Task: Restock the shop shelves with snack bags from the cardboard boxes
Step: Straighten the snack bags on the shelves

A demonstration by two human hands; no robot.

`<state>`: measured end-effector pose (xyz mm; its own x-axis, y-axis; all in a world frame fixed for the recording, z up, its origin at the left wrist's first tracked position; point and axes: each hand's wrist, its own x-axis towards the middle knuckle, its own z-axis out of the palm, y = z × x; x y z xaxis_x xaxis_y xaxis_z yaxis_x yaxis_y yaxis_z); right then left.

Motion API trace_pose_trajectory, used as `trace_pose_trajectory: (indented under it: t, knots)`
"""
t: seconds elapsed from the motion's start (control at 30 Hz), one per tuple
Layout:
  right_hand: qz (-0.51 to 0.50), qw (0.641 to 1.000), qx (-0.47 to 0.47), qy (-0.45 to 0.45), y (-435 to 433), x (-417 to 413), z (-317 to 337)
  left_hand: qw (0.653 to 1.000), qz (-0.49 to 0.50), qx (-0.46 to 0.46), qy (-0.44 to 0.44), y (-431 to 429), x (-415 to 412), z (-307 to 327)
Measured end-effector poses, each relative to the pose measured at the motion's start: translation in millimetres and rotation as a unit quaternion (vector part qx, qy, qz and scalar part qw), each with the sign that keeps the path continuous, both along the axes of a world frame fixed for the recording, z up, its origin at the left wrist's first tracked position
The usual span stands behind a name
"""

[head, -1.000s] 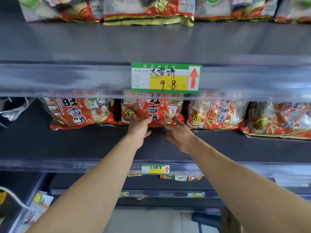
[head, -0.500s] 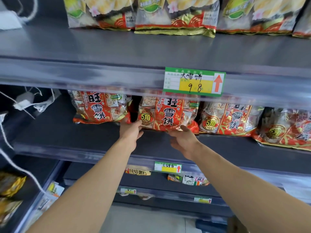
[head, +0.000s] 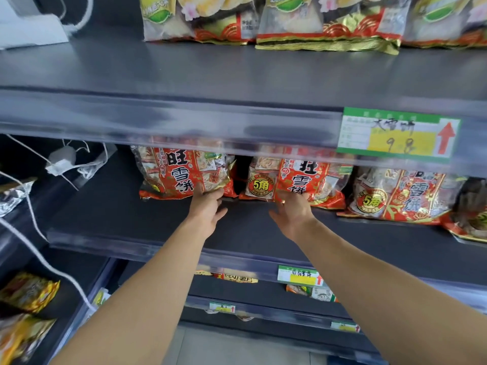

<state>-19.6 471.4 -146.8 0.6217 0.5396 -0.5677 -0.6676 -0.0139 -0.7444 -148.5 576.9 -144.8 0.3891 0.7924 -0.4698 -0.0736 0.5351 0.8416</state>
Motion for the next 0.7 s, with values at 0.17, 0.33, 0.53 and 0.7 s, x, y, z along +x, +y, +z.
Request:
trace_pose_trajectory:
  t: [0.17, 0.33, 0.53, 0.7]
  knots:
    - [-0.022, 0.999, -0.022, -0.011, 7, -9, 5, 1.0, -0.018, 0.001, 0.012, 10, -4, -4]
    - [-0.014, 0.999, -0.031, -0.025, 2, -11, 2, 1.0, -0.013, 0.011, 0.016, 10, -3, -4]
    - [0.023, 0.998, -0.056, -0.033, -11, -18, 7, 0.999, -0.002, 0.018, 0.032, 8, -8, -2]
    - [0.049, 0.997, -0.049, -0.027, -28, -26, 14, 0.999, -0.015, 0.026, 0.043, -8, -13, 5]
